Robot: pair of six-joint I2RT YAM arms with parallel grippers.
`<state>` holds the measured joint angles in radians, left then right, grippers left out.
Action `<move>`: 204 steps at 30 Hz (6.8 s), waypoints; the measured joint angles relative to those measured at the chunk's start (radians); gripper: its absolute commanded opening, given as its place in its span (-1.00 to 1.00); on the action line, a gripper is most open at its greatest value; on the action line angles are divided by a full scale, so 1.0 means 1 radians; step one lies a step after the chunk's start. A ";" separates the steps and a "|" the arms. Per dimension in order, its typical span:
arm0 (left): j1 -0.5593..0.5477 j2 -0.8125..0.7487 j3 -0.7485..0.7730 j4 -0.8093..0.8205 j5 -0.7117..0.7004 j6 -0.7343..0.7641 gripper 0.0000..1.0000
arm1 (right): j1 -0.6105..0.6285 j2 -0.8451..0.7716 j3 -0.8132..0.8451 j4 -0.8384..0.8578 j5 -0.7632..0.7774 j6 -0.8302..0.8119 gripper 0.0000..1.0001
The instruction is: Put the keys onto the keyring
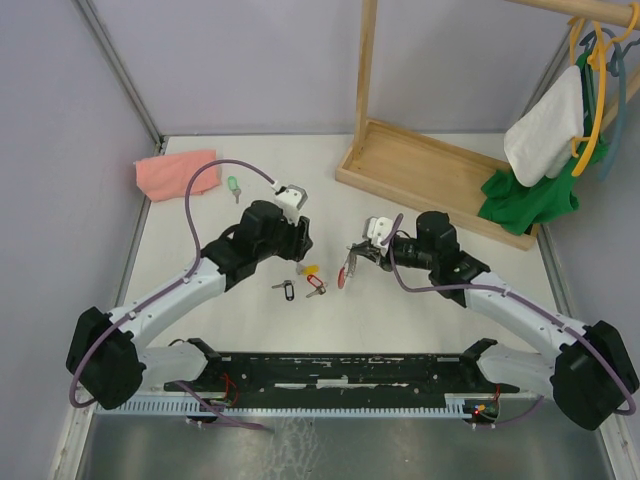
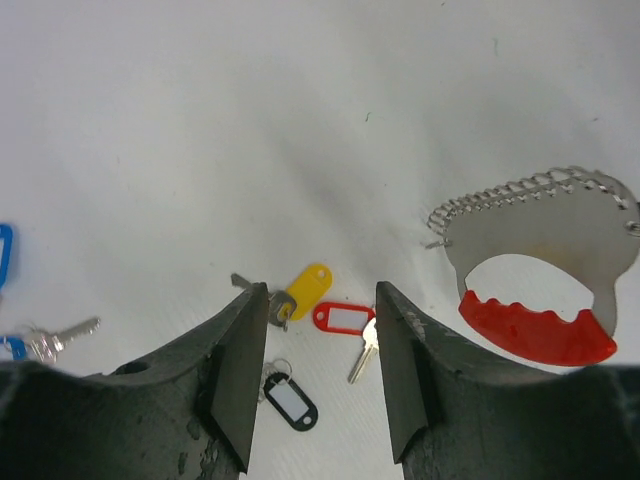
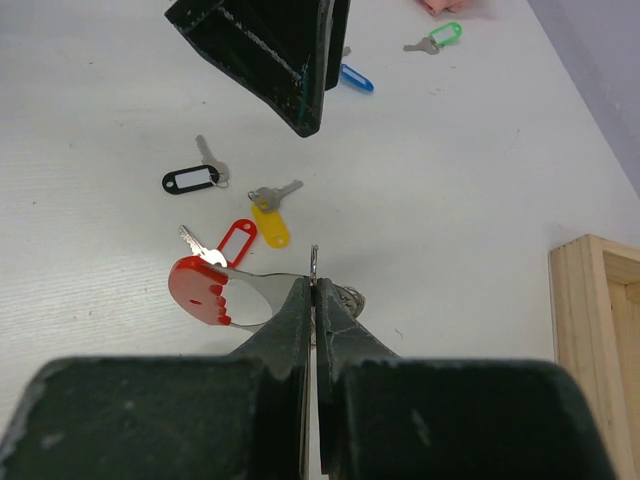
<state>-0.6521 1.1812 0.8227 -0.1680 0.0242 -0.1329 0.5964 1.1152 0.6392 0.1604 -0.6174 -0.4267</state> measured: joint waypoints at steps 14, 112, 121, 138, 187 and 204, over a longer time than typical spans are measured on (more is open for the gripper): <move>0.000 0.169 0.029 -0.238 -0.089 -0.191 0.05 | 0.000 -0.090 -0.031 -0.003 0.011 -0.001 -0.98; -0.026 0.130 -0.117 0.230 -0.090 0.092 -0.95 | 0.000 -0.066 -0.009 -0.085 -0.012 0.023 -0.99; -0.026 0.107 -0.165 0.373 0.029 0.354 -0.95 | 0.000 -0.042 0.082 -0.163 -0.007 0.003 -0.99; -0.018 0.400 0.018 -0.023 -0.084 0.068 -0.93 | 0.000 -0.027 0.100 -0.256 0.178 0.080 -0.99; -0.017 0.400 -0.091 0.224 -0.133 -0.065 -0.46 | 0.001 -0.019 0.100 -0.259 0.173 0.101 -0.99; -0.017 0.414 -0.091 0.225 -0.131 -0.066 -0.57 | 0.002 -0.019 0.100 -0.259 0.166 0.101 -0.99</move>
<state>-0.6689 1.5948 0.7315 0.0570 -0.1070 -0.1989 0.5983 1.0962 0.7387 -0.0990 -0.4511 -0.3252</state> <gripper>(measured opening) 0.225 0.016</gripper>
